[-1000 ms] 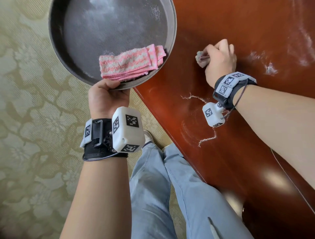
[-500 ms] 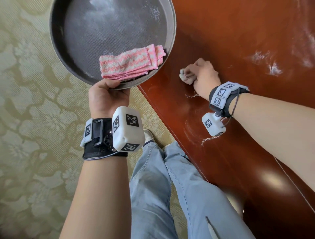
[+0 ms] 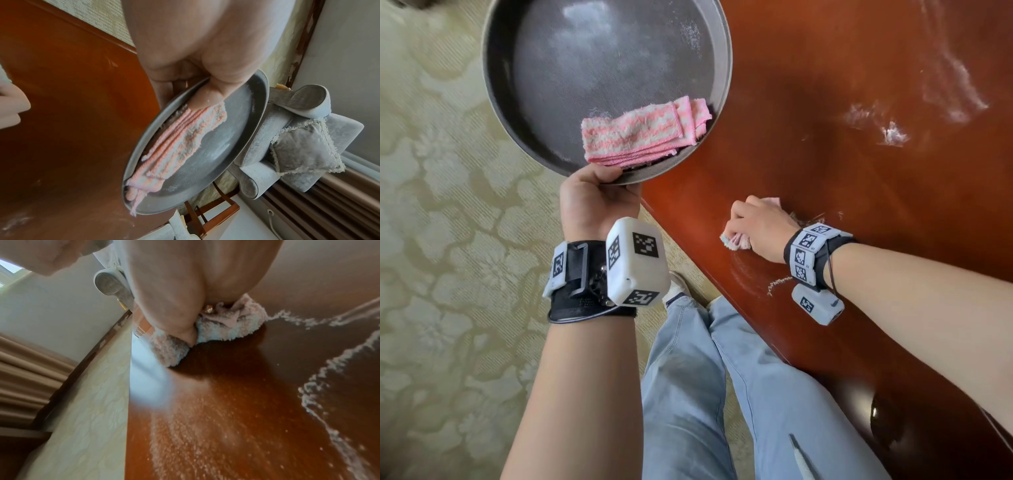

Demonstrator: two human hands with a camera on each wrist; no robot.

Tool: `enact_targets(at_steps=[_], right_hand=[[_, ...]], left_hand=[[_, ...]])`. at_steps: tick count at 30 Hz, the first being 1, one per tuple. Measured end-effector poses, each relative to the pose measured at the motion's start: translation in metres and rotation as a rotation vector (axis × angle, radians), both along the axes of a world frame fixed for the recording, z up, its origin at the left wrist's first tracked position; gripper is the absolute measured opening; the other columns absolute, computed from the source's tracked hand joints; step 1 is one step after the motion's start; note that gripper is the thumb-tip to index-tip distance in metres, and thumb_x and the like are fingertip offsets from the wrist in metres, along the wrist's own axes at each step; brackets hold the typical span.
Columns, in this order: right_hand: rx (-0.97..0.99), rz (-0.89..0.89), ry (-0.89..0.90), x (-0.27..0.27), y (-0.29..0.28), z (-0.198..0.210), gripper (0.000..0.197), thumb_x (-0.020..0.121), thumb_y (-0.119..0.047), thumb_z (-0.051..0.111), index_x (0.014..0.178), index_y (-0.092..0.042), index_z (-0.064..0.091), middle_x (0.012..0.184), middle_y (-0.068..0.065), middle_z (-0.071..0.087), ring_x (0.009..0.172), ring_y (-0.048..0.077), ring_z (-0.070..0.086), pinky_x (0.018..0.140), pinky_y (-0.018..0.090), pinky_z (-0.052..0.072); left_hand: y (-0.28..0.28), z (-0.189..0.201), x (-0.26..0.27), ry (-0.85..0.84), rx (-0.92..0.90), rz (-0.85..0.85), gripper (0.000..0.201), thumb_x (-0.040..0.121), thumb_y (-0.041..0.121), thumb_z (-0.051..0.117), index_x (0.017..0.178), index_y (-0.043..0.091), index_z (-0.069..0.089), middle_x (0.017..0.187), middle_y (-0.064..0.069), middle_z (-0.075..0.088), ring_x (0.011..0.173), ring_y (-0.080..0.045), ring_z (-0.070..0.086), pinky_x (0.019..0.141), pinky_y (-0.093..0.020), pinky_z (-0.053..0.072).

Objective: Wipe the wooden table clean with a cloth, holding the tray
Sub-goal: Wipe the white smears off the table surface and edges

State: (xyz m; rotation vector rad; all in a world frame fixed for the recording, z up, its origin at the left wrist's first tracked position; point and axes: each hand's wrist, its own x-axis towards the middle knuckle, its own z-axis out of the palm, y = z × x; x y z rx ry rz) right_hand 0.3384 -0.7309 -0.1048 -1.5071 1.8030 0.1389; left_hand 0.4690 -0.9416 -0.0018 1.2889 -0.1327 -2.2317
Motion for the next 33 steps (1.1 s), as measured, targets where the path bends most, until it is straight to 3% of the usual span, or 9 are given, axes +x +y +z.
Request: enact_targets(at_steps=[3, 5, 8, 11, 15, 18, 27, 30, 33], right_hand=[[0.01, -0.075, -0.084, -0.004, 0.005, 0.004, 0.031, 0.086, -0.003, 0.052, 0.102, -0.029, 0.06, 0.106, -0.008, 0.043, 0.1, 0.015, 0.04, 0.075, 0.029, 0.033], [-0.075, -0.385, -0.207, -0.019, 0.005, 0.004, 0.024, 0.087, -0.008, 0.05, 0.094, -0.028, 0.061, 0.099, -0.008, 0.047, 0.092, 0.014, 0.047, 0.074, 0.029, 0.038], [-0.317, -0.858, -0.314, -0.054, 0.006, 0.0, 0.034, 0.084, -0.001, 0.046, 0.081, -0.033, 0.06, 0.098, -0.004, 0.061, 0.096, 0.015, 0.061, 0.092, 0.037, 0.049], [-0.408, -1.173, -0.171, -0.094, 0.019, 0.005, 0.04, 0.083, 0.0, 0.045, 0.089, -0.037, 0.057, 0.107, 0.006, 0.058, 0.102, 0.022, 0.061, 0.094, 0.038, 0.049], [-0.368, -1.235, 0.159, -0.129, 0.042, 0.001, 0.037, 0.082, 0.006, 0.046, 0.109, -0.014, 0.062, 0.113, 0.011, 0.052, 0.104, 0.03, 0.055, 0.082, 0.036, 0.048], [-0.306, -1.239, 0.232, -0.131, 0.049, -0.008, 0.038, 0.082, 0.005, 0.048, 0.112, -0.013, 0.06, 0.115, 0.012, 0.052, 0.107, 0.032, 0.053, 0.078, 0.04, 0.05], [-0.336, -1.106, 0.291, -0.117, 0.032, -0.026, 0.049, 0.081, 0.011, 0.048, 0.119, -0.015, 0.063, 0.114, 0.011, 0.054, 0.096, 0.031, 0.052, 0.072, 0.038, 0.048], [-0.383, -1.062, 0.238, -0.117, 0.02, -0.027, 0.046, 0.079, 0.011, 0.047, 0.113, -0.014, 0.066, 0.11, 0.01, 0.055, 0.093, 0.03, 0.05, 0.071, 0.035, 0.046], [-0.401, -0.957, 0.174, -0.108, 0.01, -0.026, 0.04, 0.077, 0.01, 0.047, 0.103, -0.013, 0.067, 0.102, 0.007, 0.054, 0.09, 0.026, 0.048, 0.074, 0.034, 0.046]], left_hand=[[0.01, 0.002, -0.018, 0.009, -0.017, -0.031, 0.038, 0.059, -0.012, 0.035, 0.087, -0.003, 0.059, 0.093, -0.017, 0.068, 0.091, -0.033, 0.067, 0.079, -0.035, 0.059], [0.017, 0.002, -0.033, 0.005, -0.002, -0.046, 0.037, 0.059, -0.013, 0.035, 0.084, -0.003, 0.06, 0.09, -0.016, 0.068, 0.088, -0.032, 0.068, 0.075, -0.034, 0.06], [0.027, 0.0, -0.055, 0.003, 0.02, -0.076, 0.035, 0.059, -0.013, 0.034, 0.079, -0.002, 0.06, 0.086, -0.015, 0.069, 0.081, -0.03, 0.069, 0.067, -0.031, 0.059], [0.034, -0.001, -0.075, -0.01, 0.024, -0.116, 0.037, 0.059, -0.012, 0.034, 0.082, -0.003, 0.061, 0.088, -0.015, 0.069, 0.084, -0.031, 0.069, 0.077, -0.034, 0.06], [0.041, -0.003, -0.095, -0.021, 0.028, -0.13, 0.037, 0.057, -0.012, 0.034, 0.076, -0.004, 0.065, 0.092, -0.017, 0.068, 0.091, -0.033, 0.067, 0.104, -0.038, 0.048], [0.042, -0.005, -0.102, -0.026, 0.02, -0.126, 0.037, 0.058, -0.012, 0.034, 0.082, -0.003, 0.062, 0.088, -0.016, 0.069, 0.086, -0.032, 0.069, 0.094, -0.037, 0.054], [0.034, -0.014, -0.099, -0.037, 0.029, -0.121, 0.035, 0.058, -0.012, 0.034, 0.065, -0.004, 0.067, 0.084, -0.015, 0.069, 0.08, -0.031, 0.071, 0.077, -0.036, 0.059], [0.03, -0.016, -0.096, -0.042, 0.033, -0.115, 0.037, 0.059, -0.013, 0.035, 0.081, -0.003, 0.064, 0.09, -0.017, 0.069, 0.086, -0.033, 0.069, 0.084, -0.038, 0.058], [0.026, -0.018, -0.095, -0.046, 0.037, -0.104, 0.038, 0.058, -0.013, 0.036, 0.085, -0.002, 0.061, 0.096, -0.016, 0.066, 0.092, -0.033, 0.066, 0.087, -0.038, 0.057]])
